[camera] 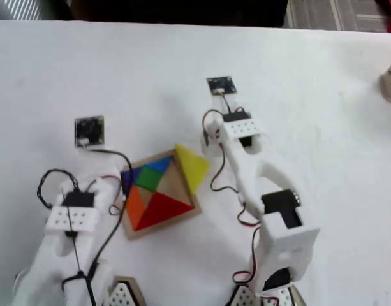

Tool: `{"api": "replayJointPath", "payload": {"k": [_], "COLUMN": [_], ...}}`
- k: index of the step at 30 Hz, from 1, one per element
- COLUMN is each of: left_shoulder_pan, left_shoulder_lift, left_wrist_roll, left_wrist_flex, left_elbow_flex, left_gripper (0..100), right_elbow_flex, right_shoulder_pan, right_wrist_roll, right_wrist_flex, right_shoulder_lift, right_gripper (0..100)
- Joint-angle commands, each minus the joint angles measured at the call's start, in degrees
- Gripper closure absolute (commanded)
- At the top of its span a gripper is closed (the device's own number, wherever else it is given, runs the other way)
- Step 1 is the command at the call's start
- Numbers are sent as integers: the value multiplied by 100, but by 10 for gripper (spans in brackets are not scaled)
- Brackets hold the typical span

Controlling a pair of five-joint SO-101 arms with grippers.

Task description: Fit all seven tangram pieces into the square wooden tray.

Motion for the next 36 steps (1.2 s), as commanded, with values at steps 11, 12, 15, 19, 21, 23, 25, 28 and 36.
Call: {"api": "replayJointPath", "payload": {"k": [11,12,15,19,21,23,25,28,36], "left_shoulder_pan": [585,602,611,576,567,585,576,558,558], "left_shoulder_lift": [136,338,1077,1842,2009,2035,2035,2026,2026], "left_wrist_roll": [-633,-633,-624,-624,-624,-624,-624,-624,-624], "left_wrist_flex": [1116,1037,976,976,976,976,976,976,976], "left_elbow_flex": [-193,-273,-624,-1116,-1231,-1257,-1266,-1284,-1292], "left_gripper": [977,977,977,977,977,977,977,977,977], "right_elbow_flex": [-1407,-1407,-1407,-1398,-1398,-1398,-1398,-1398,-1327], "right_shoulder_pan": [-848,-910,-1051,-1042,-1024,-1042,-1051,-971,-163], "right_wrist_roll": [9,9,0,0,0,0,0,0,0], "right_wrist_flex": [1376,1455,1736,1930,2009,2097,2176,2185,2264], "right_shoulder_lift": [743,708,576,400,321,259,198,31,-813], "right_gripper": [981,981,981,981,981,981,981,981,981]}}
